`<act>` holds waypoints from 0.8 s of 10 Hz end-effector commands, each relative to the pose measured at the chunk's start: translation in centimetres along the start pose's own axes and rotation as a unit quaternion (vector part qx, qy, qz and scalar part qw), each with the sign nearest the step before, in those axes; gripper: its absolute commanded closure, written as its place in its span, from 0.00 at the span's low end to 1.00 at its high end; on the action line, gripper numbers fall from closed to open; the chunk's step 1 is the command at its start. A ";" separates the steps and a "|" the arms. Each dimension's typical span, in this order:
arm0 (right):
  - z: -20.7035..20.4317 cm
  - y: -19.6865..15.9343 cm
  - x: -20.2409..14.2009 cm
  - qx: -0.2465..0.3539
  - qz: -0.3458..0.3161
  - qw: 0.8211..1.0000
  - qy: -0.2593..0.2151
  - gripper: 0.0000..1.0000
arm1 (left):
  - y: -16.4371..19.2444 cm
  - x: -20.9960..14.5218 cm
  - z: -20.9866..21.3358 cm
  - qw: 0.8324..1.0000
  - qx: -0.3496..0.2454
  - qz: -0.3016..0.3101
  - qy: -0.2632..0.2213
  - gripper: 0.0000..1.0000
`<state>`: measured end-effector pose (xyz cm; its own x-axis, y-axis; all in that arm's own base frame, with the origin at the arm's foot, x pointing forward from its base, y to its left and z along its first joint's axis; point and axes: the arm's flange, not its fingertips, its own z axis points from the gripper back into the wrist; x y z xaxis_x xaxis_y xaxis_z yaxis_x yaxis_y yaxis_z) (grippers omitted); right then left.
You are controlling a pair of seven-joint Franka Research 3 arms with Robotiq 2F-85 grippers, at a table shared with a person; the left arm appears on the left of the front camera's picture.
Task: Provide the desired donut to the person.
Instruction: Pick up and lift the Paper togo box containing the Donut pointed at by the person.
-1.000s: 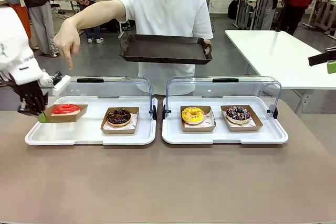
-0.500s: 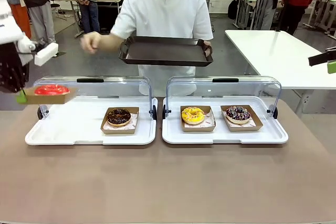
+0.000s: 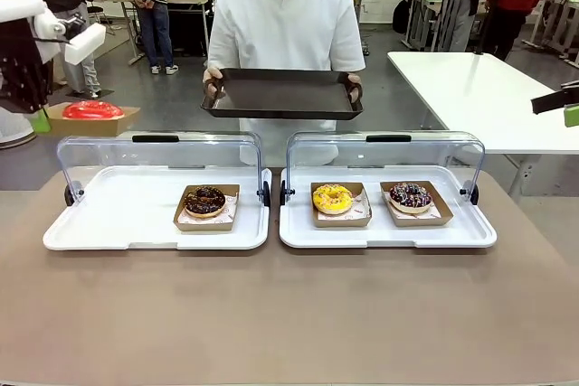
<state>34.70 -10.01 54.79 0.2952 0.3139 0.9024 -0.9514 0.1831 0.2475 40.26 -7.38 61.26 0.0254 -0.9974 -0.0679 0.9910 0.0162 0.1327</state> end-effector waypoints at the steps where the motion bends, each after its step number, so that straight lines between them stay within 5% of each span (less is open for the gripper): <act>1: 0.0 0.0 0.1 0.004 0.004 1.000 -0.007 0.00 | 0.9 -0.2 0.7 1.000 0.000 -0.003 0.002 1.00; 3: 0.0 0.0 0.1 0.004 0.004 1.000 -0.007 0.00 | 0.5 -1.7 -1.0 0.999 0.002 -0.043 -0.012 1.00; 4: 0.0 0.0 0.1 0.004 0.004 1.000 -0.007 0.00 | 0.6 -0.2 0.5 1.000 0.004 0.000 -0.003 1.00; 8: 0.0 0.0 0.1 0.004 0.004 1.000 -0.007 0.00 | 0.6 -0.2 0.5 1.000 0.004 0.000 -0.003 1.00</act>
<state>34.70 -10.01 54.79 0.2952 0.3140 0.9023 -0.9514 0.1830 0.2476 40.95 -6.86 61.50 0.0065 -0.9981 -0.0608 0.9910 -0.0017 0.1340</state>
